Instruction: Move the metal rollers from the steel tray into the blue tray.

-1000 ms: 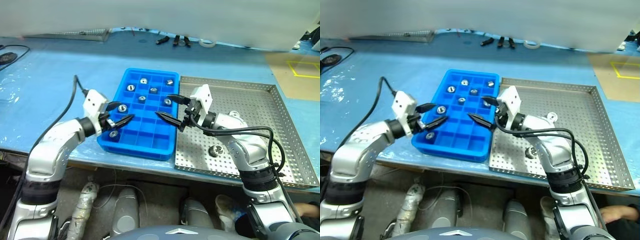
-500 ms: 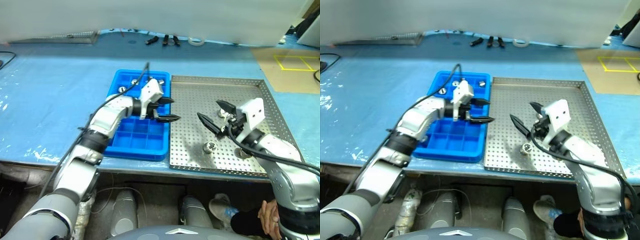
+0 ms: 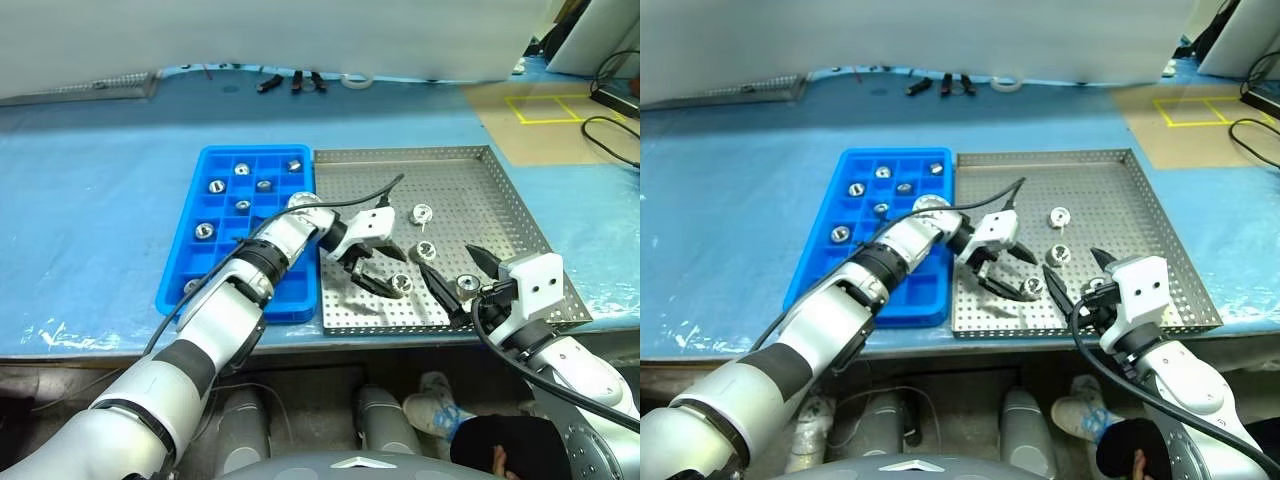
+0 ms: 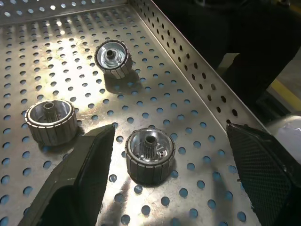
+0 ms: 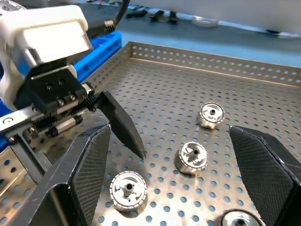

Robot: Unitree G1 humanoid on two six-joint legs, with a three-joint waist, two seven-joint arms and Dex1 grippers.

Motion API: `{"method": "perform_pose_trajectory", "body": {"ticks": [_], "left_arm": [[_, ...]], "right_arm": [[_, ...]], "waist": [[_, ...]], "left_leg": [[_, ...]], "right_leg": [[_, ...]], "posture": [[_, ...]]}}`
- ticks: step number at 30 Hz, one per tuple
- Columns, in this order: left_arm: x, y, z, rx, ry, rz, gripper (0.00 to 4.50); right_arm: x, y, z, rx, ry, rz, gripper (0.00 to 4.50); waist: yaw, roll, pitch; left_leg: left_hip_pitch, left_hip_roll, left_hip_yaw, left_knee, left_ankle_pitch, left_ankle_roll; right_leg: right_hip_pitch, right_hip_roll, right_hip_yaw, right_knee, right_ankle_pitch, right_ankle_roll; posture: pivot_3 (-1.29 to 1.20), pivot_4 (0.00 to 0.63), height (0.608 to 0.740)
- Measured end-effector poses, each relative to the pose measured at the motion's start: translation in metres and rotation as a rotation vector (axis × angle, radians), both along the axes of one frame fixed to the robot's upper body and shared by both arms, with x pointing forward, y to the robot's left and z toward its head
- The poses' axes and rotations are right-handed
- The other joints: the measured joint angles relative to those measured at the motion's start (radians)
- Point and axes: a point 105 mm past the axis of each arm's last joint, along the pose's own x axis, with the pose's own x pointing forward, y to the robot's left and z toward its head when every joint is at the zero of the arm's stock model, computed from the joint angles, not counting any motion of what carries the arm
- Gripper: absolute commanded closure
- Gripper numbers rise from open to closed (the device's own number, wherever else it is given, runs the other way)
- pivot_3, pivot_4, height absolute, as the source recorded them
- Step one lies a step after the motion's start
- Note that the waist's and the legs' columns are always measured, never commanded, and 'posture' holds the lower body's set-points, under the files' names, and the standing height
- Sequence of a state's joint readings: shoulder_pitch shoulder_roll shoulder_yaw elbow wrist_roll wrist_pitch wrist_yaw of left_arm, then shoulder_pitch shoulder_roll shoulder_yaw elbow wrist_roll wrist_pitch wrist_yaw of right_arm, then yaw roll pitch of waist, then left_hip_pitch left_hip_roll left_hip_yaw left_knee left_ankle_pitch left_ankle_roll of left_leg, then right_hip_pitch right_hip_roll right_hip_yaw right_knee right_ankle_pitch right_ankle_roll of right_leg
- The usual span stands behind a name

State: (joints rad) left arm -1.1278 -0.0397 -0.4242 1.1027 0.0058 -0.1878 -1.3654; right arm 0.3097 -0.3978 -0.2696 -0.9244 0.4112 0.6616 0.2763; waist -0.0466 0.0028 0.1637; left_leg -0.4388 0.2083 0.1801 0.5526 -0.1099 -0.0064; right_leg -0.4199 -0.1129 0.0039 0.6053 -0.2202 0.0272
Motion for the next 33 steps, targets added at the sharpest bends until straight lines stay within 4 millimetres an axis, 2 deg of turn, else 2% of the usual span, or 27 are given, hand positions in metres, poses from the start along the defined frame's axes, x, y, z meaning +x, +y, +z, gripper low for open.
{"method": "perform_pose_trajectory", "body": {"ticks": [7,16,33], "left_arm": [[-0.002,-0.006,-0.021,0.062,-0.022,0.025,0.50],[-0.001,-0.005,-0.034,0.118,-0.056,0.047,0.50],[0.004,-0.001,-0.034,0.115,-0.061,0.071,0.50]], "right_arm": [[-0.008,0.000,-0.004,-0.003,0.017,-0.027,0.24],[-0.010,-0.002,-0.008,-0.002,0.037,-0.035,0.24],[-0.006,0.000,-0.001,-0.008,0.007,-0.021,0.24]], "waist": [[-0.026,0.000,0.000],[-0.031,0.000,0.000],[-0.046,0.000,0.000]], "left_leg": [[-0.001,-0.001,0.000,0.001,-0.002,0.003],[-0.001,-0.002,0.000,0.006,-0.004,0.005],[-0.002,-0.003,0.000,0.008,-0.005,0.008]], "right_leg": [[0.000,-0.002,0.000,-0.001,0.001,-0.001],[0.002,-0.003,-0.001,-0.001,-0.001,0.002],[0.004,-0.005,-0.001,-0.002,-0.002,0.003]], "posture": [[-0.67,0.150,0.740],[-0.67,0.150,0.740],[-0.65,0.150,0.740]]}}
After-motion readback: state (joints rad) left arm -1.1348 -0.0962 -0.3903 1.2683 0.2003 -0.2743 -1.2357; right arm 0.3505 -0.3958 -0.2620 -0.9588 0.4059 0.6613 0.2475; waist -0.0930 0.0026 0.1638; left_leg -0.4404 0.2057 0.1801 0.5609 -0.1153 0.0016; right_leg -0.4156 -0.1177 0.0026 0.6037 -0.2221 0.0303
